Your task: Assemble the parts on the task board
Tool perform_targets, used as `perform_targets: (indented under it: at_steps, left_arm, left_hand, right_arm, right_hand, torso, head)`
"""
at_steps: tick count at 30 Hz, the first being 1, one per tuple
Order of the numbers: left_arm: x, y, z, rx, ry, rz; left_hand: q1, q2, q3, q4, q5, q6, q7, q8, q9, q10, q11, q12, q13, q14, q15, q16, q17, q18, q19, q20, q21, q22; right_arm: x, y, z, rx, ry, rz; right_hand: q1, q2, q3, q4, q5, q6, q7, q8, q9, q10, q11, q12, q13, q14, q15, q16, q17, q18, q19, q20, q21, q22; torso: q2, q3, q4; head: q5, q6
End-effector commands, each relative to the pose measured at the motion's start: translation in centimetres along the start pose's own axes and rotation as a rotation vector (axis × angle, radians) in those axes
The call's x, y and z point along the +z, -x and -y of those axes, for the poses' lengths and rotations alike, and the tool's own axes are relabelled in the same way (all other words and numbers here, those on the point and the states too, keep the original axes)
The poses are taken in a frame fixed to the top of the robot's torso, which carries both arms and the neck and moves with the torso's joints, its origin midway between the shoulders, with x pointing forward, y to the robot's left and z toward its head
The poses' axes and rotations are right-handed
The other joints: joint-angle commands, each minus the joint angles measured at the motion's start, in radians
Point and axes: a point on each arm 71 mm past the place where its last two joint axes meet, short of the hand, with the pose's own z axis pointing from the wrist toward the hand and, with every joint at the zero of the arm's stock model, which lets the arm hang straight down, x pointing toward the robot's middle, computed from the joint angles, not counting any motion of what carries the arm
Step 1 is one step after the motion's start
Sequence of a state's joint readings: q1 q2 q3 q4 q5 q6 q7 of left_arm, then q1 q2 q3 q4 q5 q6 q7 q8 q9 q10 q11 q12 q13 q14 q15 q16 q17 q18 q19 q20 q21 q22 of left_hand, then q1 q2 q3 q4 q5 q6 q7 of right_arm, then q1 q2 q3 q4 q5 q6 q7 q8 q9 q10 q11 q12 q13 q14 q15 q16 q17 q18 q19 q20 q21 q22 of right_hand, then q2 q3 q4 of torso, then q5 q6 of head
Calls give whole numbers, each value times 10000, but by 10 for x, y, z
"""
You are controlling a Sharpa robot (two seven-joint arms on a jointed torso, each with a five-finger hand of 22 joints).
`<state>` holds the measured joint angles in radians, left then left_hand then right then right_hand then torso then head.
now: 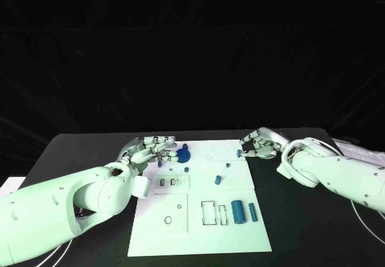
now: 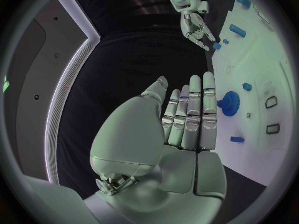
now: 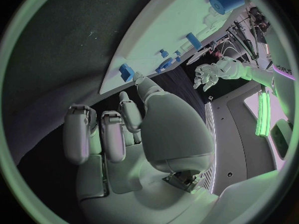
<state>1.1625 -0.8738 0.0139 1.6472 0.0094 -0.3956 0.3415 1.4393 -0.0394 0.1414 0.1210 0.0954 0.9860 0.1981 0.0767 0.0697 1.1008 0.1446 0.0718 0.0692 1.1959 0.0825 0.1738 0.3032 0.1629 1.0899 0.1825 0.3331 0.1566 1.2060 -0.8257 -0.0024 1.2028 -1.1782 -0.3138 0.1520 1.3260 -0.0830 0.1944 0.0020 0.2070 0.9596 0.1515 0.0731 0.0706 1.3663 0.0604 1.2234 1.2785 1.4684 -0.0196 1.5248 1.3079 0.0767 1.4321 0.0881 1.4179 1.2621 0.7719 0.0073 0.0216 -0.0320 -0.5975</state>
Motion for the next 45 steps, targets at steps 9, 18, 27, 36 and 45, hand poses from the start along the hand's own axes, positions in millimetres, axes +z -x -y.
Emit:
perform_targets:
  at_steps: [9,18,27,36,45]
  left_arm:
    - [0,-3,1,-97,-95,-240]
    - [0,-3,1,-100,-76,-249]
    - [0,-3,1,-95,-58,-238]
    - [0,-3,0,-96,-54,-240]
    - [0,-3,0,-93,-41,-233]
  left_hand:
    - [25,-12,36,-6,-17,7,3,-50,-9,-1,-20,-43,-14,38,-2,-52,10,177,16,8,16,10]
    - [25,-11,59,-19,-15,14,4,-50,-8,4,-21,-44,-14,42,-5,-59,22,177,16,6,20,13]
    - [25,-5,74,-25,-14,17,6,-51,-7,3,-20,-46,-15,43,-5,-64,28,177,16,5,22,14]
    - [25,-5,74,-25,-14,17,6,-51,-7,3,-20,-46,-15,43,-5,-64,28,177,16,5,22,14]
    - [25,-5,74,-25,-14,17,6,-51,-7,3,-20,-46,-15,43,-5,-64,28,177,16,5,22,14]
  right_arm:
    - [4,-7,-2,-82,56,-539]
    - [7,-10,-3,-119,11,-626]
    - [9,-13,-1,-161,-118,-699]
    - [9,-18,0,-133,-181,-770]
    - [10,-21,-1,-116,-227,-841]
  right_hand:
    - [199,88,59,-137,-89,152,16,24,21,-10,18,16,46,871,55,27,1986,-136,63,9,61,11]
    - [325,242,212,-262,-140,384,-17,106,47,43,-15,78,96,872,32,28,1992,-139,69,-8,75,33]
    - [378,361,383,-358,-239,574,-55,152,55,87,-49,125,136,874,3,31,2000,-142,77,-33,88,56]
    - [351,408,457,-384,-275,702,-86,187,63,129,-74,176,177,877,-17,37,2011,-149,93,-49,107,90]
    - [320,434,503,-400,-319,790,-114,208,67,152,-96,199,195,879,-34,43,2021,-152,100,-63,116,107]
  torso:
    - [-8,-6,4]
    - [-5,5,0]
    - [2,10,-9]
    - [-7,4,-9]
    - [-7,10,-7]
  head:
    - [15,-53]
    - [23,-81]
    - [73,-111]
    - [70,-140]
    - [71,-151]
